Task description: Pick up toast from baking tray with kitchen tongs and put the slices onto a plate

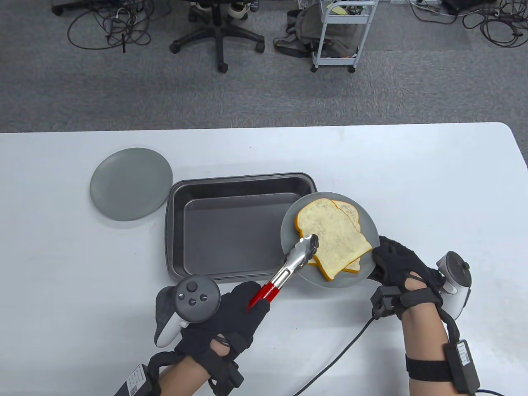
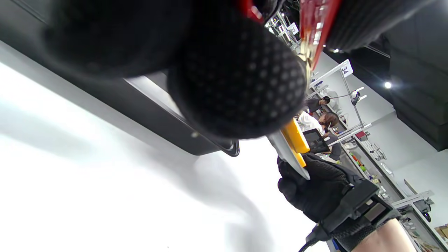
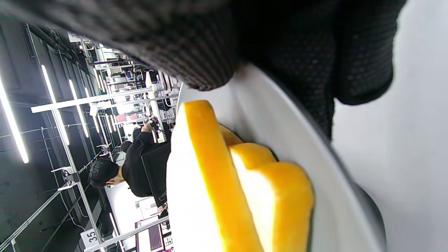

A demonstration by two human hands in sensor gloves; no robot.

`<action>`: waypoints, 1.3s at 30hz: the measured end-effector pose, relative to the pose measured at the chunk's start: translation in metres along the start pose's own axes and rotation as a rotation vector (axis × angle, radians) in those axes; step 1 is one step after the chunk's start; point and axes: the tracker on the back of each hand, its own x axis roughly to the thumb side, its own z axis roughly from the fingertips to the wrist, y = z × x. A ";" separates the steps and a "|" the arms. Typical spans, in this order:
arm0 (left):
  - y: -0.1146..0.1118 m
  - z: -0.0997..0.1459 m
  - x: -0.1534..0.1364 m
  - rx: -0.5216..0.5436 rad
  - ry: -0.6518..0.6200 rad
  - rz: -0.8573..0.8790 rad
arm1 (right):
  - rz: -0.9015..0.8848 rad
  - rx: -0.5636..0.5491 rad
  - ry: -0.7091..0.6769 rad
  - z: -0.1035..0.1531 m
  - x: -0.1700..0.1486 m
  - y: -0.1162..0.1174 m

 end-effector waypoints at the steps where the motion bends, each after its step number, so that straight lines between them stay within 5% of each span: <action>1: 0.000 0.000 0.000 -0.003 -0.006 0.006 | -0.003 -0.001 -0.001 0.000 0.000 0.000; 21: 0.044 0.033 0.007 0.150 -0.021 -0.063 | -0.030 -0.021 -0.010 0.003 0.003 -0.004; 39: 0.106 0.028 -0.046 0.524 0.104 -0.241 | -0.010 -0.028 -0.007 0.002 0.003 -0.005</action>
